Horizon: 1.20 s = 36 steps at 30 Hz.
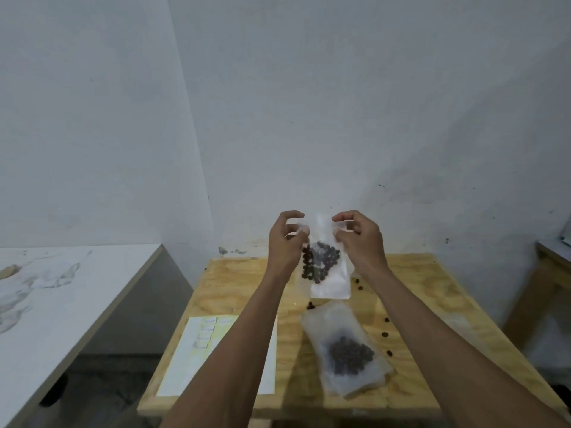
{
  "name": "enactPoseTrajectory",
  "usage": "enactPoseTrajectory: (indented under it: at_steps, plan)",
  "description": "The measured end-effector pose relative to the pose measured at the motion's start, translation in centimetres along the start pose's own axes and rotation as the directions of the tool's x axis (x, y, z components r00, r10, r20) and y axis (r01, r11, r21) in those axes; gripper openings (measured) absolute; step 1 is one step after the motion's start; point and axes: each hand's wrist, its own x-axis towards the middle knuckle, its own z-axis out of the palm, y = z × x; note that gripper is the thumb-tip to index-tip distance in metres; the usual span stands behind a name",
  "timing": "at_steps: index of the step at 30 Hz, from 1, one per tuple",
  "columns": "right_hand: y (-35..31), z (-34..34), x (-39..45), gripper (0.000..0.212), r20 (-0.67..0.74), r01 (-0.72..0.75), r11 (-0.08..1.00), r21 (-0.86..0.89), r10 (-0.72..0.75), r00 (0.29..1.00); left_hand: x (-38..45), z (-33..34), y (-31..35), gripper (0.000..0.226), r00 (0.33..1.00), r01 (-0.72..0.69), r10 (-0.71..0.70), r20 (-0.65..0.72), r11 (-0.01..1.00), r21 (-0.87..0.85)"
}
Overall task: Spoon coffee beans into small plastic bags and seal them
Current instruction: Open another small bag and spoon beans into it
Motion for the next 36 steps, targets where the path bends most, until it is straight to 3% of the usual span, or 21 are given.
enactPoseTrajectory:
  at_steps: [6,17,31,36]
  plan:
    - [-0.7,-0.6,-1.1,0.015,0.057,0.006,0.998,0.064,-0.010,0.998,-1.7,0.6,1.5,0.007,0.997,0.059,-0.052,0.062,0.991,-0.118]
    - [-1.3,-0.6,-1.8,0.008,0.006,0.002,0.991,0.134,-0.002,1.000,-2.7,2.1,2.3,0.013,0.998,0.036,-0.047,-0.038,0.972,-0.233]
    - [-0.7,-1.0,-2.0,0.009,-0.002,-0.133,0.965,0.226,0.137,0.991,-2.5,1.4,1.7,0.015,0.999,0.039,-0.036,0.017,0.983,-0.181]
    - [-0.7,-1.7,-1.8,0.026,0.055,-0.188,0.953,0.237,0.180,0.982,-2.1,0.3,1.6,0.031,0.996,0.050,-0.042,0.075,0.993,-0.105]
